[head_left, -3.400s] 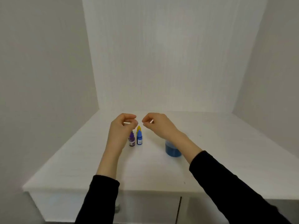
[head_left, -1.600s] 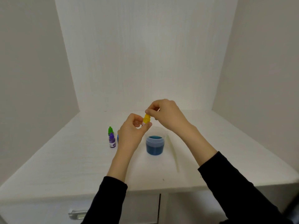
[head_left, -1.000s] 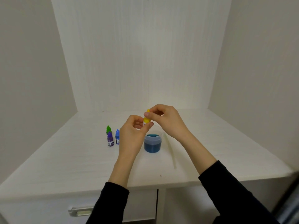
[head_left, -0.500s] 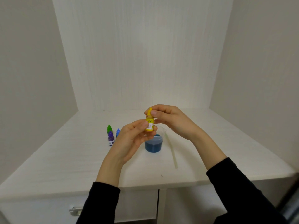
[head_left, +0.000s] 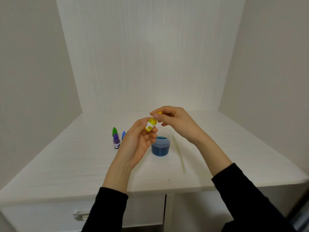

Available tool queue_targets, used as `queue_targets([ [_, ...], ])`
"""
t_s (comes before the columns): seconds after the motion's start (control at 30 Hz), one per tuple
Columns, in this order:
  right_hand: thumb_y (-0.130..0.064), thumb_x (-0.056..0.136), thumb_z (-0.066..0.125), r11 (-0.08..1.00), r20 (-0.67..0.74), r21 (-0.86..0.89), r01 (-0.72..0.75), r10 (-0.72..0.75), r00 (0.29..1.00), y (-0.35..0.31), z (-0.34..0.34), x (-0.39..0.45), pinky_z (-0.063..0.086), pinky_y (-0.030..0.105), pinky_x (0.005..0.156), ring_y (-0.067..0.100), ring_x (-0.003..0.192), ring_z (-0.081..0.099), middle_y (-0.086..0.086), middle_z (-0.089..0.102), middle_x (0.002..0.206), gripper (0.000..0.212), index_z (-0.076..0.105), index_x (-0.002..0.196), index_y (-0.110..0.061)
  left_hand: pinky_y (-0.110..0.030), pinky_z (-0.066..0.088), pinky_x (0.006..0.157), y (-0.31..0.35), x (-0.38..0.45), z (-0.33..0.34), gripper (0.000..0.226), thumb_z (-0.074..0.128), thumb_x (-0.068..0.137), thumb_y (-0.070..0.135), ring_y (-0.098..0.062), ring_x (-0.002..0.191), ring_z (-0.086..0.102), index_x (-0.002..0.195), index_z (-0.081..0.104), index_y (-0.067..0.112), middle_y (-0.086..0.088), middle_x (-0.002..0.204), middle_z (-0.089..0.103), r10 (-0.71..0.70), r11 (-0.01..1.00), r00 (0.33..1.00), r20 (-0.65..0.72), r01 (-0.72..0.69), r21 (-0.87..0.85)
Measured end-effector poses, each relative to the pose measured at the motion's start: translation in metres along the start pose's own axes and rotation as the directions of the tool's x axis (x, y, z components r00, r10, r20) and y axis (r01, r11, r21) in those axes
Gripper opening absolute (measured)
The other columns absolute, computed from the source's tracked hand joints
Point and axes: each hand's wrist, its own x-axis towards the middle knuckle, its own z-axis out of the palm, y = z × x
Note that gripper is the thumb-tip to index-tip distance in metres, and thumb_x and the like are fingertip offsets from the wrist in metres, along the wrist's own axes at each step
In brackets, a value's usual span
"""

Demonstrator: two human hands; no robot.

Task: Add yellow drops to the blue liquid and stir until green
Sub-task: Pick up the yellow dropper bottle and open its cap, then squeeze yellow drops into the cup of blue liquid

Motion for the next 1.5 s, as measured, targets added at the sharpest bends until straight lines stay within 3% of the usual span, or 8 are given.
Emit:
queue_targets([
  [0.23, -0.006, 0.086, 0.061, 0.999, 0.014, 0.03, 0.019, -0.019, 1.0, 0.004, 0.003, -0.001, 0.052, 0.026, 0.089, 0.009, 0.094, 0.062, -0.004, 0.067, 0.105, 0.032, 0.064, 0.112, -0.024, -0.02, 0.05, 0.049, -0.004, 0.002, 0.0, 0.032, 0.053, 0.096, 0.041, -0.01, 0.055, 0.058, 0.088, 0.072, 0.016, -0.005, 0.067, 0.061, -0.089, 0.986, 0.988, -0.127, 0.069, -0.153],
  [0.33, -0.025, 0.088, 0.063, 0.999, -0.024, 0.016, -0.028, 0.028, 0.999, 0.004, 0.008, 0.0, 0.055, 0.023, 0.076, 0.008, 0.086, 0.066, -0.003, 0.07, 0.099, 0.014, 0.067, 0.102, -0.023, -0.019, 0.051, 0.051, -0.003, 0.003, -0.002, 0.021, 0.063, 0.091, 0.031, -0.009, 0.058, 0.059, 0.095, 0.069, 0.012, -0.005, 0.07, 0.062, -0.062, 0.99, 0.991, -0.121, 0.046, -0.133],
  [0.43, -0.043, 0.086, 0.061, 0.995, -0.099, -0.054, -0.086, 0.08, 0.992, 0.006, 0.012, 0.001, 0.052, 0.023, 0.062, 0.008, 0.064, 0.065, -0.002, 0.069, 0.076, 0.027, 0.067, 0.087, -0.017, -0.018, 0.049, 0.051, -0.002, 0.003, -0.003, 0.011, 0.06, 0.092, 0.014, -0.008, 0.059, 0.058, 0.099, 0.068, 0.01, -0.003, 0.07, 0.061, -0.003, 0.996, 0.995, -0.098, -0.005, -0.089],
  [0.7, -0.012, 0.088, 0.059, 0.996, -0.024, 0.009, -0.088, 0.088, 0.996, 0.007, 0.007, 0.002, 0.054, 0.024, 0.064, 0.014, 0.063, 0.066, 0.003, 0.07, 0.074, 0.02, 0.065, 0.107, -0.012, -0.016, 0.047, 0.049, -0.001, 0.007, -0.004, 0.023, 0.059, 0.094, 0.014, -0.007, 0.054, 0.055, 0.075, 0.072, 0.014, -0.002, 0.066, 0.06, 0.003, 0.992, 0.986, -0.165, -0.024, -0.124],
  [1.03, -0.021, 0.091, 0.058, 1.0, -0.184, -0.005, -0.014, 0.013, 0.983, 0.013, 0.006, 0.003, 0.054, 0.024, 0.062, 0.014, 0.066, 0.065, 0.005, 0.068, 0.075, 0.011, 0.066, 0.096, -0.017, -0.014, 0.045, 0.047, -0.003, 0.013, 0.001, 0.023, 0.062, 0.093, 0.017, -0.006, 0.052, 0.052, 0.075, 0.075, 0.013, -0.001, 0.063, 0.056, -0.002, 0.972, 0.978, -0.207, -0.047, -0.231],
  [1.13, -0.022, 0.088, 0.06, 0.996, -0.259, -0.04, -0.077, 0.064, 0.964, 0.023, -0.004, 0.001, 0.053, 0.023, 0.06, 0.012, 0.065, 0.067, 0.002, 0.068, 0.074, 0.012, 0.064, 0.098, -0.018, -0.015, 0.045, 0.046, 0.002, 0.019, -0.004, 0.019, 0.064, 0.092, 0.025, -0.005, 0.051, 0.053, 0.084, 0.071, 0.01, -0.001, 0.063, 0.056, 0.022, 0.988, 0.975, -0.22, -0.055, -0.142],
  [1.3, -0.024, 0.086, 0.062, 0.972, -0.315, -0.075, -0.223, 0.189, 0.93, 0.044, -0.024, -0.007, 0.051, 0.018, 0.055, 0.006, 0.062, 0.065, 0.002, 0.069, 0.078, 0.009, 0.064, 0.09, -0.016, -0.016, 0.046, 0.047, 0.017, 0.036, -0.01, 0.036, 0.059, 0.096, 0.033, -0.006, 0.049, 0.052, 0.069, 0.076, 0.017, 0.0, 0.061, 0.06, 0.04, 0.992, 0.974, -0.224, -0.011, 0.128],
  [1.5, -0.026, 0.085, 0.062, 0.961, -0.309, -0.099, -0.259, 0.218, 0.926, 0.053, -0.028, -0.011, 0.05, 0.017, 0.054, 0.004, 0.059, 0.063, -0.004, 0.065, 0.075, 0.008, 0.063, 0.088, -0.019, -0.02, 0.04, 0.049, 0.031, 0.055, -0.01, 0.031, 0.06, 0.096, 0.031, -0.011, 0.051, 0.048, 0.081, 0.071, 0.006, -0.005, 0.066, 0.06, 0.064, 0.888, 0.979, -0.192, 0.032, 0.458],
])
